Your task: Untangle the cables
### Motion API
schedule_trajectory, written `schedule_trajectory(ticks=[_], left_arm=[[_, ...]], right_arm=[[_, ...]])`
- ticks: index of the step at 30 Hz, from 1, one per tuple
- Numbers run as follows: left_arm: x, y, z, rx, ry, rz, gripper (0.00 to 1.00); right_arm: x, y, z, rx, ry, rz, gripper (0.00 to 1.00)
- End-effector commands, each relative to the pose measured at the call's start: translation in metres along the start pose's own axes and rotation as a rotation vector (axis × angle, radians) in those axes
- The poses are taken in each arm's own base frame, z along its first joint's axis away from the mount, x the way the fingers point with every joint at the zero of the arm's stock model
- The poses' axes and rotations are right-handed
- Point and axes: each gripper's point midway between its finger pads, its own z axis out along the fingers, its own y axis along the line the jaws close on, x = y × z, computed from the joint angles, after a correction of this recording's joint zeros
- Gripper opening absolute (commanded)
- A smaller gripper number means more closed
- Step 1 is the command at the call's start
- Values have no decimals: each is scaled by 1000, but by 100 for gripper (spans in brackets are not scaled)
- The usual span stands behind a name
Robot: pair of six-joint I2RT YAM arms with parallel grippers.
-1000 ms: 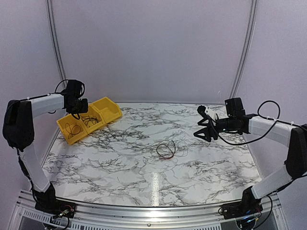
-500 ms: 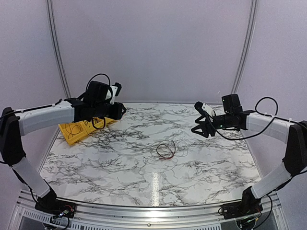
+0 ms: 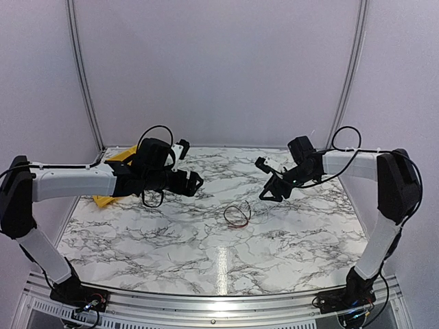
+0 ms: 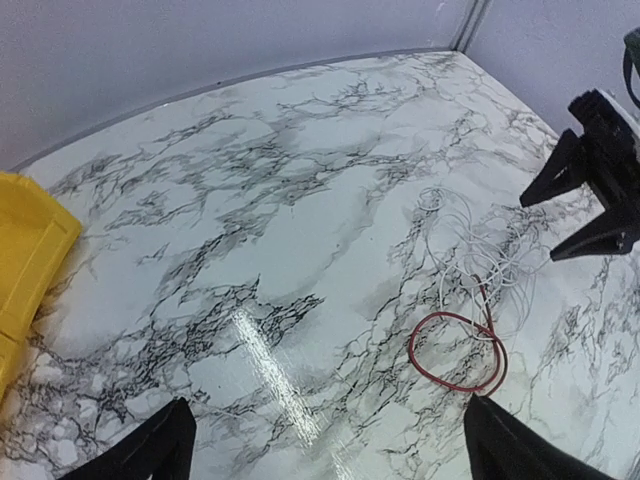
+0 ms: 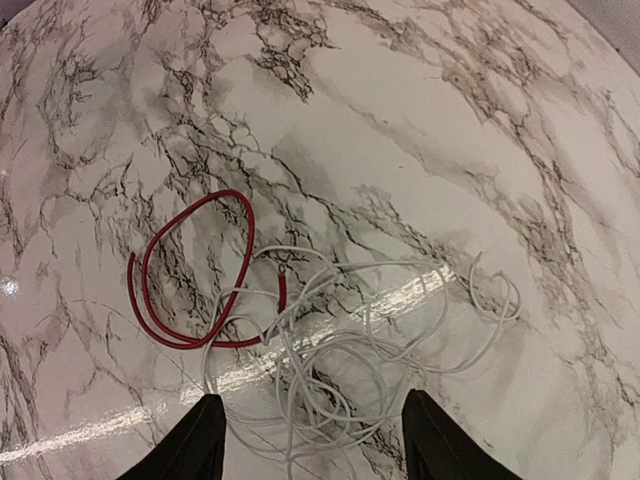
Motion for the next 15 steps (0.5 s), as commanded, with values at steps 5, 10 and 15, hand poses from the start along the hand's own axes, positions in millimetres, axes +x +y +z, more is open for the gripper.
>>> schedule_trajectory(ticks=[5,10,15], left_arm=[[-21,18,-14,-102,-79,-46,99],[-22,15,-16,-89,-88,-35,99],[-17,14,-12,-83,-69,-41,99]], right_arm=[[-5,12,26,-77,72,67,60],[-2,8,39,-113,103,119,58],[-2,13,46,-163,98,149,56]])
